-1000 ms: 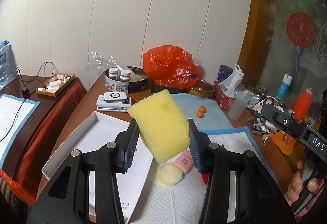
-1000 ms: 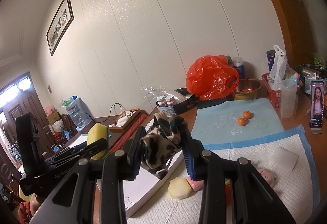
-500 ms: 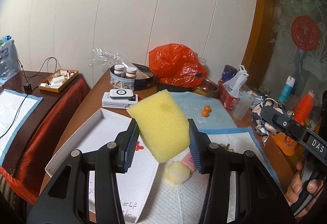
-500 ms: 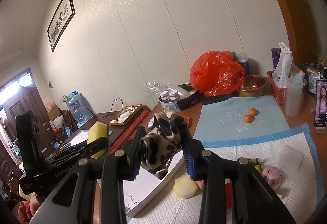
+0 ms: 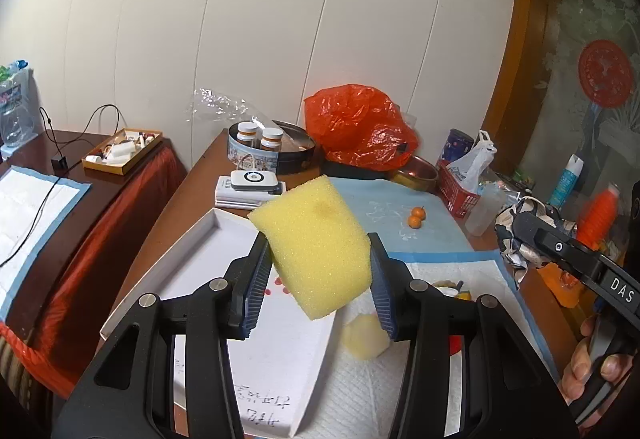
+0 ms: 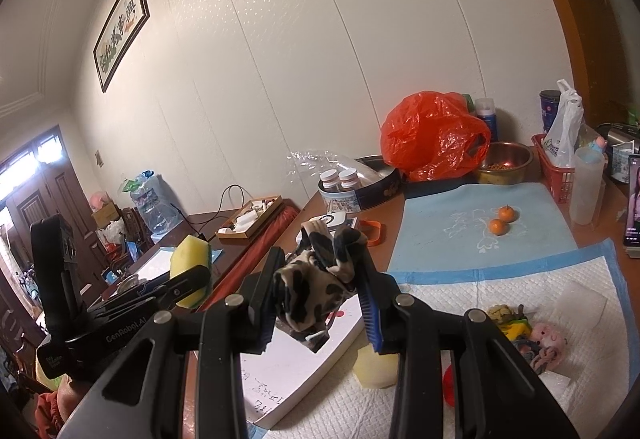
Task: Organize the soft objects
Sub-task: 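Lift and carry the sponge and cloth with both tools toward the white box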
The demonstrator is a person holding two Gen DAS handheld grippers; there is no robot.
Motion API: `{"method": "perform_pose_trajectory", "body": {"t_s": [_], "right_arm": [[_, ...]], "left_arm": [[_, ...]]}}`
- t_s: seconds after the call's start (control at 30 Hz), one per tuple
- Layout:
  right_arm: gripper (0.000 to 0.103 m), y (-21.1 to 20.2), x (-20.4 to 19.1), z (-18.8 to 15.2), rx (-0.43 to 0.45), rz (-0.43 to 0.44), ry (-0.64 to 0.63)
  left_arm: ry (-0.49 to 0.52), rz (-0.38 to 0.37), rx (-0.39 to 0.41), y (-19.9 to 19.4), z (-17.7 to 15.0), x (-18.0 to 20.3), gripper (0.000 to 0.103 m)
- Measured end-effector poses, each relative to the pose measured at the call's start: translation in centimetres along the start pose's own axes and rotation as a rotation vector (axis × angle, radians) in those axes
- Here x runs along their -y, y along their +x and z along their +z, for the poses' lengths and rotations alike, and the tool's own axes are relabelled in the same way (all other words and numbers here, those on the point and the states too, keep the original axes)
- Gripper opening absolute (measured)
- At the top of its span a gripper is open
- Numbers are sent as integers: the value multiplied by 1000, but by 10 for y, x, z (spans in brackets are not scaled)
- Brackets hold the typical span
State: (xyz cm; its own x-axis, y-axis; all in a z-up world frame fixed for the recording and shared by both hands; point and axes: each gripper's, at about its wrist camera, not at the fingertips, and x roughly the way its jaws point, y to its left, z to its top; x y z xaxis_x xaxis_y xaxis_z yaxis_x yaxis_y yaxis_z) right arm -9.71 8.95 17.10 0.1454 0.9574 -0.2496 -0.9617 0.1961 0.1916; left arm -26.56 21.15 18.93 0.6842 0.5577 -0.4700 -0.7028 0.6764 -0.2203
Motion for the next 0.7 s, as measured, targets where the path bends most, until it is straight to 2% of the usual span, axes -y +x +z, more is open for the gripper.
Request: {"method": "perform_pose_trajectory", "body": {"t_s": [0.33, 0.7], "right_arm": [[36, 20, -11, -5, -22, -15, 10], [36, 44, -34, -6, -16, -47, 18]], "left_arm": [[11, 2, -10, 6, 7, -28, 46], [83, -22, -22, 27, 35, -56, 46]]}}
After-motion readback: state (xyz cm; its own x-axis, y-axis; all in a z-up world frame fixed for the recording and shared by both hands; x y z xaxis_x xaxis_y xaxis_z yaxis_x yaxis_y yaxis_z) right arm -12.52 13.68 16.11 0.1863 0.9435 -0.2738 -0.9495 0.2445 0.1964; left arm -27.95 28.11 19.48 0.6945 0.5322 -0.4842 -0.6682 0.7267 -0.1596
